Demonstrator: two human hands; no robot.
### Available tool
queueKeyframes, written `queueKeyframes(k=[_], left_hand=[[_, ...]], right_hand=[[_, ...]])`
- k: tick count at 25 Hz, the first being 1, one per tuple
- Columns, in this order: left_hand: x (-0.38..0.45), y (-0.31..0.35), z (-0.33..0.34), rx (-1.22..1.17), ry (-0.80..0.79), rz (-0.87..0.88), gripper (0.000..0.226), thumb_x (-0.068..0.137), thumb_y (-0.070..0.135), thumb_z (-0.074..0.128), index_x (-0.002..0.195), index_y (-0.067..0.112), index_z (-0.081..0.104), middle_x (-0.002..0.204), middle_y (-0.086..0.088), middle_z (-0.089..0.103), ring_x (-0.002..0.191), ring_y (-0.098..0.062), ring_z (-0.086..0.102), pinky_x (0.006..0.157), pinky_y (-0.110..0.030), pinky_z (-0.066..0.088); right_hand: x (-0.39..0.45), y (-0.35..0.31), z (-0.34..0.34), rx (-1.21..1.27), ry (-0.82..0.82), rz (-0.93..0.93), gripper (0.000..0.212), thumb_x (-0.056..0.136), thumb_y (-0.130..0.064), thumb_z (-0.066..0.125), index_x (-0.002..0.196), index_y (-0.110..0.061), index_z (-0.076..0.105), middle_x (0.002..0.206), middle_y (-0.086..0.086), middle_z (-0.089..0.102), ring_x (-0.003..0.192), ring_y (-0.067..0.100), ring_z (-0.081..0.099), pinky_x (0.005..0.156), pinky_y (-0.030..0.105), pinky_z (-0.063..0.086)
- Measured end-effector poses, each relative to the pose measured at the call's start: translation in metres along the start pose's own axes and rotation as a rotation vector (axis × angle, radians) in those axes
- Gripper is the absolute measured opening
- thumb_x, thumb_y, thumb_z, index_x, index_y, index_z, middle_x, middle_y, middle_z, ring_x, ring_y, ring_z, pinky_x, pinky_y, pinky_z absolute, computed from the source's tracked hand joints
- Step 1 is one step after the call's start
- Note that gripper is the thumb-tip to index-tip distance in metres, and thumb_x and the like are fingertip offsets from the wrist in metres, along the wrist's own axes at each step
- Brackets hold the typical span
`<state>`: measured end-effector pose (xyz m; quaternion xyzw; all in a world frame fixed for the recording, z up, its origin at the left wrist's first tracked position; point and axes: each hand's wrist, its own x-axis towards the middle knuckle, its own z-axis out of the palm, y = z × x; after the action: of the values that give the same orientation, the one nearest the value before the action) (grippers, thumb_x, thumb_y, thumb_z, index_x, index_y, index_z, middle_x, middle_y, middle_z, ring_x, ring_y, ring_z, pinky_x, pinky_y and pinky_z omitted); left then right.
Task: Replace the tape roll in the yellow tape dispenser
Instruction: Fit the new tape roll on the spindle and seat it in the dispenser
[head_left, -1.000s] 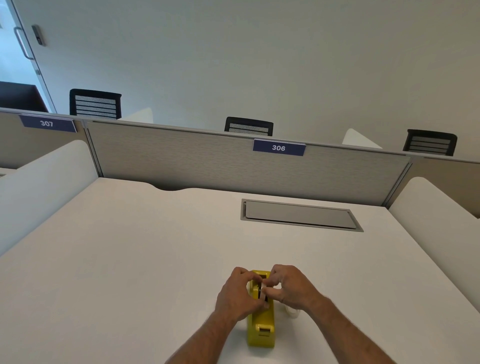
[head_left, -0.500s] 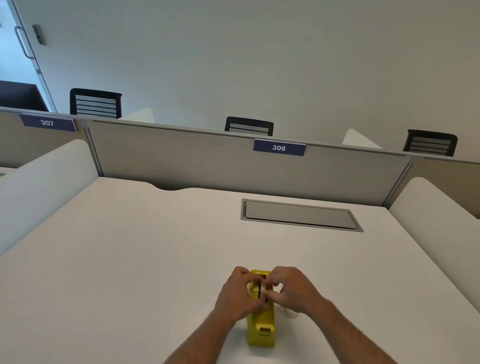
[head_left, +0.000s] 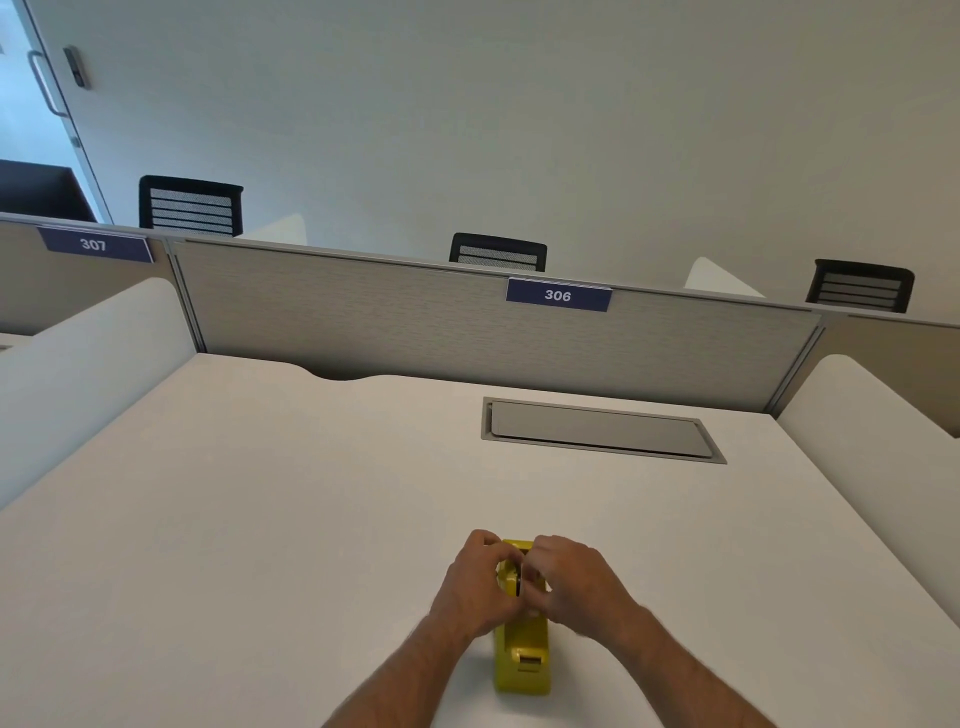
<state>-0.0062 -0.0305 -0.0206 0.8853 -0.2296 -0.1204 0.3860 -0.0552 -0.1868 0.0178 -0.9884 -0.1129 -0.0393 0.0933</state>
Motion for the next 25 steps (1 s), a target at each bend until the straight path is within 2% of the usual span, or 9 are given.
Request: queueKeyframes(k=[5,8,12,15,19,25], left_hand=[[0.0,0.001,-0.001,0.008,0.007,0.015,0.045,0.066,0.042,0.082,0.107,0.032,0.066,0.119,0.009,0.048,0.101,-0.01,0.055,0.091,-0.027,0.054],[0.0,0.001,0.001,0.01,0.018,0.006,0.042,0.068,0.044,0.08,0.106,0.034,0.066,0.119,0.009,0.048,0.102,-0.009,0.055,0.091,-0.027,0.055],[0.001,-0.002,0.002,0.006,0.005,0.002,0.049,0.064,0.046,0.083,0.108,0.035,0.066,0.119,0.009,0.047,0.103,-0.01,0.055,0.091,-0.027,0.055],[0.002,-0.004,0.002,-0.015,0.0,0.003,0.056,0.054,0.049,0.085,0.106,0.035,0.067,0.118,0.01,0.046,0.102,-0.01,0.055,0.09,-0.03,0.055],[0.003,-0.005,0.003,-0.014,0.005,-0.004,0.057,0.054,0.047,0.086,0.106,0.035,0.067,0.118,0.011,0.046,0.102,-0.01,0.056,0.091,-0.032,0.055],[0.003,-0.005,0.003,-0.003,0.007,-0.003,0.053,0.056,0.049,0.084,0.104,0.036,0.067,0.116,0.011,0.046,0.1,-0.01,0.056,0.091,-0.032,0.056]], right_hand=[[-0.004,-0.001,0.004,0.042,0.005,0.002,0.02,0.092,-0.035,0.049,0.091,-0.017,0.057,0.091,-0.001,0.059,0.075,0.013,0.049,0.065,0.031,0.046],[-0.009,0.003,0.005,0.146,0.038,0.006,0.017,0.087,-0.036,0.053,0.088,-0.02,0.059,0.086,-0.004,0.06,0.075,0.011,0.053,0.064,0.032,0.052],[-0.011,0.009,0.005,0.211,0.054,0.02,0.023,0.083,-0.042,0.061,0.101,-0.029,0.066,0.087,-0.008,0.065,0.078,0.011,0.056,0.066,0.025,0.054],[-0.009,0.013,0.008,0.149,0.04,-0.02,0.016,0.084,-0.039,0.058,0.087,-0.028,0.07,0.078,-0.006,0.067,0.074,0.012,0.055,0.065,0.034,0.052],[-0.009,0.011,0.01,0.092,0.05,-0.041,0.019,0.08,-0.035,0.053,0.077,-0.025,0.069,0.073,-0.006,0.068,0.071,0.015,0.056,0.061,0.038,0.052],[-0.008,0.006,0.007,0.08,0.024,-0.04,0.026,0.084,-0.039,0.043,0.08,-0.022,0.063,0.08,-0.003,0.066,0.075,0.015,0.055,0.063,0.036,0.05]])
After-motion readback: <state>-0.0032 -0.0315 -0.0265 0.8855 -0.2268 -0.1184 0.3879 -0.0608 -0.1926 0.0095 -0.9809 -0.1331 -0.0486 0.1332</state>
